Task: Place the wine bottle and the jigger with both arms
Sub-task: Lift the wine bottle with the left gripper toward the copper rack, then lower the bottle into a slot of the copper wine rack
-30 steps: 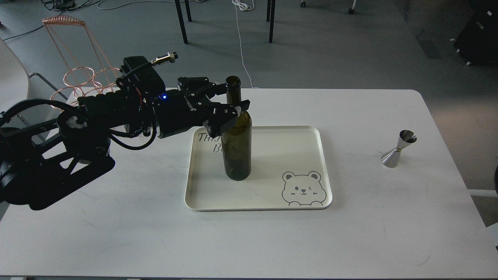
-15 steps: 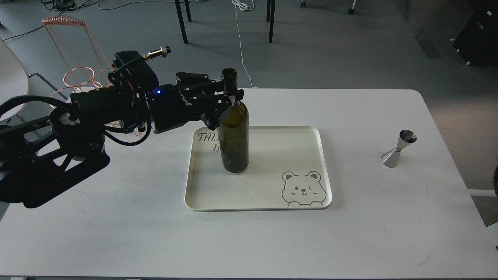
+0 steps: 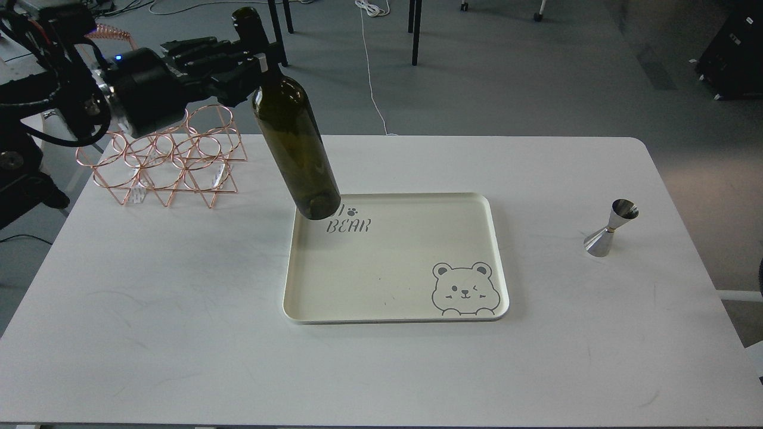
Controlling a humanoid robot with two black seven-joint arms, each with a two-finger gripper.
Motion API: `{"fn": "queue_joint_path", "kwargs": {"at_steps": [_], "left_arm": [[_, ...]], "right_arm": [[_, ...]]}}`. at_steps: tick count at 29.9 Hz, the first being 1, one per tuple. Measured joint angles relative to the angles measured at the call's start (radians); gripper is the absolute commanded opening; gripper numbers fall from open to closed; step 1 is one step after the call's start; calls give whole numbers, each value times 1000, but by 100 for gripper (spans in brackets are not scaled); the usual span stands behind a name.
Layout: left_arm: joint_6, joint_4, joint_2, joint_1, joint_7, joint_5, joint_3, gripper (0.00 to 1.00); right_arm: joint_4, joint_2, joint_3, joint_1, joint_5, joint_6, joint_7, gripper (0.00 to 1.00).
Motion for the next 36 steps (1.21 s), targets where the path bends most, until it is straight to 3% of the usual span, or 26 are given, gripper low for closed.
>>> {"fn": "queue_joint_path", "kwargs": {"at_steps": [5,15,26,36], "left_arm": [[-4,122,58,-54,-2,-27,14,12],[2,398,29,-69,-26,-11,18,12],[75,446,-37,-71,-20,158,20,13],[79,450,-49,-64,-20,166,20,13]], "right_arm": [[0,0,-1,0,0,0,0,98],[1,0,-2,0,0,0,0,98],[0,0,-2,-15,0,0,0,98],[1,0,-10,-14,0,0,0,98]]}}
